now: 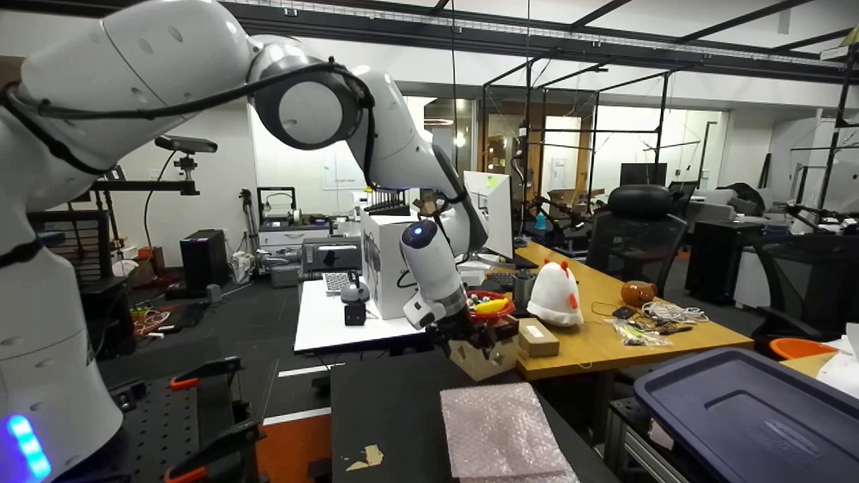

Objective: Fold the bubble wrap.

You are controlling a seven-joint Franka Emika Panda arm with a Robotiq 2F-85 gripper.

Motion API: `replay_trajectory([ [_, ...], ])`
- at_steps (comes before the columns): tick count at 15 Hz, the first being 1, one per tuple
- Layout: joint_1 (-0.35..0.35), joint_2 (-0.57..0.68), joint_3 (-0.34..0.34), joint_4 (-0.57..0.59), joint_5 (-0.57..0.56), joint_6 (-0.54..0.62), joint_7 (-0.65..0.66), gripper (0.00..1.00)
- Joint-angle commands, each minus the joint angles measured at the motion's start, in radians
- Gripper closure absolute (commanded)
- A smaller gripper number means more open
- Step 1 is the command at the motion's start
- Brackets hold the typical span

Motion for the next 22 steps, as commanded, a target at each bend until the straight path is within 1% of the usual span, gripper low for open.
replay_trajectory([
  [1,-0.061,0.054,0.039,-0.048,0.034,0.0,-0.223,0.0],
  [4,0.021,0.083,-0.087,-0.038,0.161,0.0,-0.336,0.0],
  [6,0.061,0.096,-0.143,-0.031,0.228,0.0,-0.402,0.0],
  [8,0.093,0.103,-0.182,-0.028,0.275,-0.001,-0.453,0.0],
  [10,0.116,0.102,-0.204,-0.028,0.309,-0.001,-0.499,0.0],
  [13,0.136,0.1,-0.221,-0.026,0.348,-0.001,-0.561,0.0],
  [19,0.183,0.093,-0.267,-0.031,0.433,-0.001,-0.655,0.0],
  [20,0.178,0.09,-0.263,-0.055,0.46,-0.001,-0.688,0.0],
  [22,0.169,0.094,-0.252,-0.066,0.502,-0.001,-0.752,0.0],
])
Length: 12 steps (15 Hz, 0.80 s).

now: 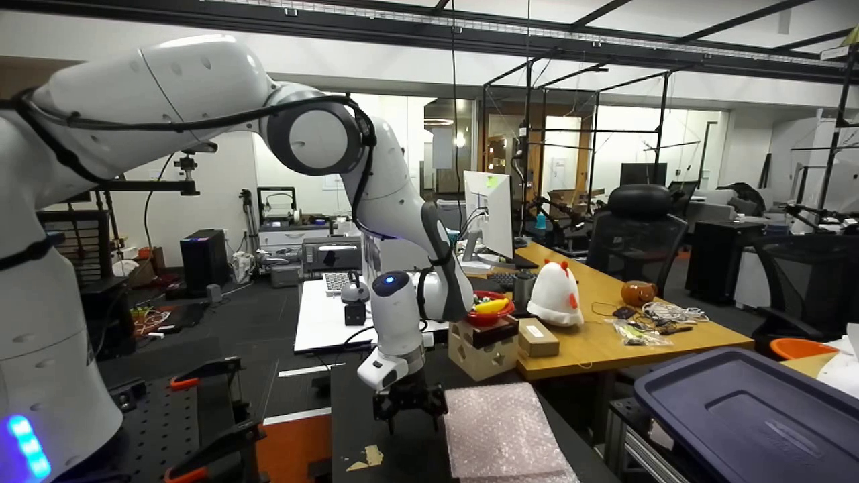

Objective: Fold the bubble wrap.

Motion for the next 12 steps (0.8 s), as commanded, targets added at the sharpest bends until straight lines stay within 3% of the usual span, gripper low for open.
replay_trajectory([
  [1,0.015,-0.019,-0.014,-0.033,0.093,0.0,-0.108,0.0],
  [7,0.053,-0.057,-0.028,-0.056,0.186,0.0,-0.218,0.0],
  [12,0.067,-0.185,-0.015,-0.143,0.239,0.0,-0.262,0.0],
])
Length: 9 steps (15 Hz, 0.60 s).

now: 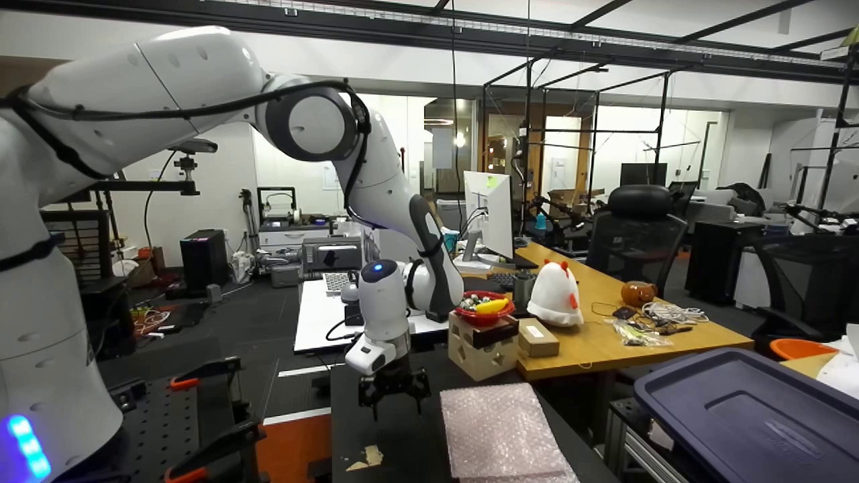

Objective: Fold the bubble wrap.

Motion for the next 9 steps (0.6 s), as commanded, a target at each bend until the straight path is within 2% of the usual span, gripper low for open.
replay_trajectory([
  [1,0.006,-0.158,0.004,-0.121,0.071,0.0,-0.043,0.0],
  [3,0.017,-0.23,-0.004,-0.168,0.12,0.001,-0.024,0.0],
  [7,-0.012,-0.366,0.049,-0.267,0.081,0.001,0.086,0.0],
  [8,-0.009,-0.398,0.048,-0.289,0.081,0.001,0.135,0.0],
  [9,-0.027,-0.427,0.081,-0.32,0.016,0.002,0.246,0.0],
])
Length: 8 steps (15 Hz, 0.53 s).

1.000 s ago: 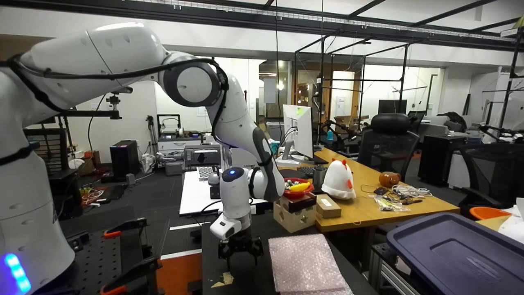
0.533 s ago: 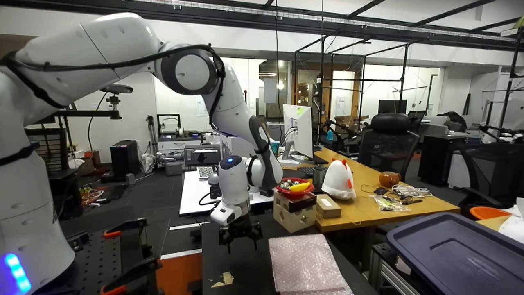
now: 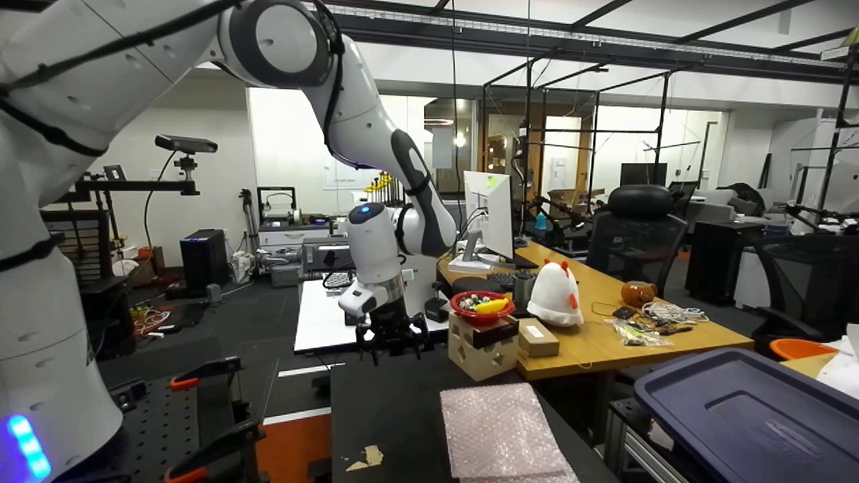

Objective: Fold the bubble wrap.

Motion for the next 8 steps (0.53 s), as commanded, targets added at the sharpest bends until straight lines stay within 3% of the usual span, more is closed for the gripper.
replay_trajectory([
  [1,0.015,-0.162,-0.024,-0.105,0.101,0.0,0.096,0.0],
  [2,-0.005,-0.183,0.02,-0.141,-0.021,-0.001,0.294,0.0],
  [8,0.087,-0.34,-0.004,-0.252,0.001,0.0,0.717,0.0],
])
